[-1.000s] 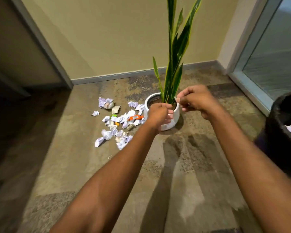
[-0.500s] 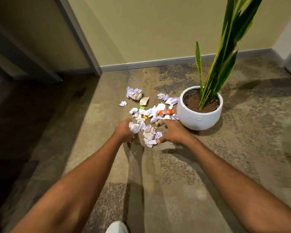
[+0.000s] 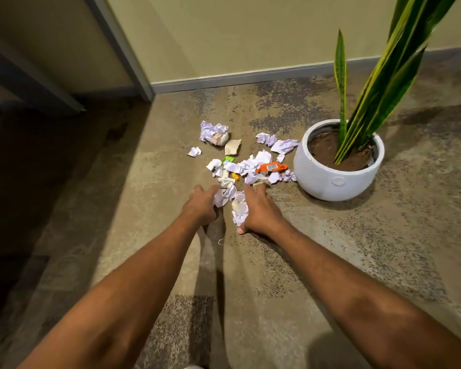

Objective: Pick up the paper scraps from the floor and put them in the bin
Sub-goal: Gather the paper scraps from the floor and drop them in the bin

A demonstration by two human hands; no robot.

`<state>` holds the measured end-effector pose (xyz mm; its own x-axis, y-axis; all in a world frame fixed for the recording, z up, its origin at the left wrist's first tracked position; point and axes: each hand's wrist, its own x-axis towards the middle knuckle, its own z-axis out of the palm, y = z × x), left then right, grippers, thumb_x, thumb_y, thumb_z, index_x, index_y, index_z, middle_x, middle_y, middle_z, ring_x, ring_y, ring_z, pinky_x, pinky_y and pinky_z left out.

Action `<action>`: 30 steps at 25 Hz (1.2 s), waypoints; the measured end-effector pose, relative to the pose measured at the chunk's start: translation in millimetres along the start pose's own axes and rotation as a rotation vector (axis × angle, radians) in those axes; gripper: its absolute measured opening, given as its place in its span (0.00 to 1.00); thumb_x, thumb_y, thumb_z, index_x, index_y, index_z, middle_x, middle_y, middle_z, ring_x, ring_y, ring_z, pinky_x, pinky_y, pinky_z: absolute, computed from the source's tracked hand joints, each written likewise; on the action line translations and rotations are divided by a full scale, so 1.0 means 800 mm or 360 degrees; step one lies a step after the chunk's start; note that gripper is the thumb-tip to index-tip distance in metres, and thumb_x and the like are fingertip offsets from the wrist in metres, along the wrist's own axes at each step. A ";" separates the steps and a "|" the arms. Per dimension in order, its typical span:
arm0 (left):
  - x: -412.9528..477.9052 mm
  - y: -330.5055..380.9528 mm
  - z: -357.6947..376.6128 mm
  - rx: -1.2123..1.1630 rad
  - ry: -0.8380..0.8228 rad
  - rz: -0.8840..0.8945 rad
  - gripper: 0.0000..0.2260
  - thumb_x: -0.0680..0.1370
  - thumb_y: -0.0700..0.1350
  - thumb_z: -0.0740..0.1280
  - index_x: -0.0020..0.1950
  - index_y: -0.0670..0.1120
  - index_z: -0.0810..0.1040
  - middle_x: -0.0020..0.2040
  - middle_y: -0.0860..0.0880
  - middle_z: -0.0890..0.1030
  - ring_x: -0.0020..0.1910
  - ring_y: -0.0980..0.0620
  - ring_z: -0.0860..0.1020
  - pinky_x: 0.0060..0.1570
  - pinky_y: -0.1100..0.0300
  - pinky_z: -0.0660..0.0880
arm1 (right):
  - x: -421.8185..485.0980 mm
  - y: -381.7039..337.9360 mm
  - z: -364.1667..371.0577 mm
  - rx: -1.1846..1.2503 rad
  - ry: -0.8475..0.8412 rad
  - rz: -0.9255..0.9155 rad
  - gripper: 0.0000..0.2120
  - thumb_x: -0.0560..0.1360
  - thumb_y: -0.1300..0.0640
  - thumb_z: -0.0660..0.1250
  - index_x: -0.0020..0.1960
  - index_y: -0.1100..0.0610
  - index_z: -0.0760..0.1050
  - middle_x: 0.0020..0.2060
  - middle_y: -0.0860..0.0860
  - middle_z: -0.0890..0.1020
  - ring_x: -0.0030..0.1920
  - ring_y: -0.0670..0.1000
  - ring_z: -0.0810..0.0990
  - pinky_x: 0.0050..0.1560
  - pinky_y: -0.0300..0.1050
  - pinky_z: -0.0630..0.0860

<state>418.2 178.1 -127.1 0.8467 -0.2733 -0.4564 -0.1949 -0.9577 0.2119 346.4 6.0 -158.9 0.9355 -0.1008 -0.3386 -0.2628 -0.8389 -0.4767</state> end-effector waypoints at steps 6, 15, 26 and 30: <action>0.007 0.008 0.018 -0.0304 0.0166 0.0186 0.24 0.76 0.41 0.75 0.73 0.46 0.77 0.62 0.42 0.75 0.62 0.42 0.77 0.54 0.59 0.73 | 0.018 -0.011 0.012 0.0142 0.0066 -0.0115 0.55 0.60 0.52 0.89 0.79 0.50 0.62 0.74 0.57 0.67 0.70 0.65 0.74 0.62 0.60 0.79; -0.041 0.023 0.049 -0.1631 0.0202 -0.0102 0.31 0.65 0.21 0.73 0.61 0.48 0.82 0.54 0.48 0.84 0.56 0.41 0.84 0.52 0.38 0.85 | -0.011 0.005 -0.002 0.0939 0.0004 -0.0002 0.37 0.63 0.64 0.85 0.66 0.44 0.74 0.52 0.41 0.79 0.51 0.45 0.79 0.42 0.42 0.75; -0.107 0.131 -0.002 -0.1903 0.0384 0.0211 0.25 0.70 0.29 0.78 0.64 0.47 0.83 0.58 0.47 0.87 0.58 0.43 0.86 0.59 0.44 0.84 | -0.077 0.042 -0.122 0.1036 0.0258 -0.0141 0.39 0.63 0.65 0.84 0.67 0.40 0.77 0.59 0.44 0.84 0.57 0.47 0.83 0.42 0.32 0.79; -0.130 0.199 -0.044 -0.1981 0.0382 0.0507 0.24 0.71 0.29 0.78 0.61 0.50 0.83 0.55 0.48 0.88 0.50 0.50 0.86 0.48 0.52 0.84 | -0.122 0.063 -0.192 0.1173 0.0518 -0.0247 0.38 0.63 0.71 0.82 0.66 0.44 0.78 0.60 0.47 0.85 0.59 0.51 0.85 0.56 0.46 0.83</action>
<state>316.6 57.6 -15.3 0.9404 -0.3246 -0.1013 0.0746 -0.0938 0.9928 278.1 -108.9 -25.0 0.9659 -0.2577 -0.0265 -0.1063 -0.3007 -0.9478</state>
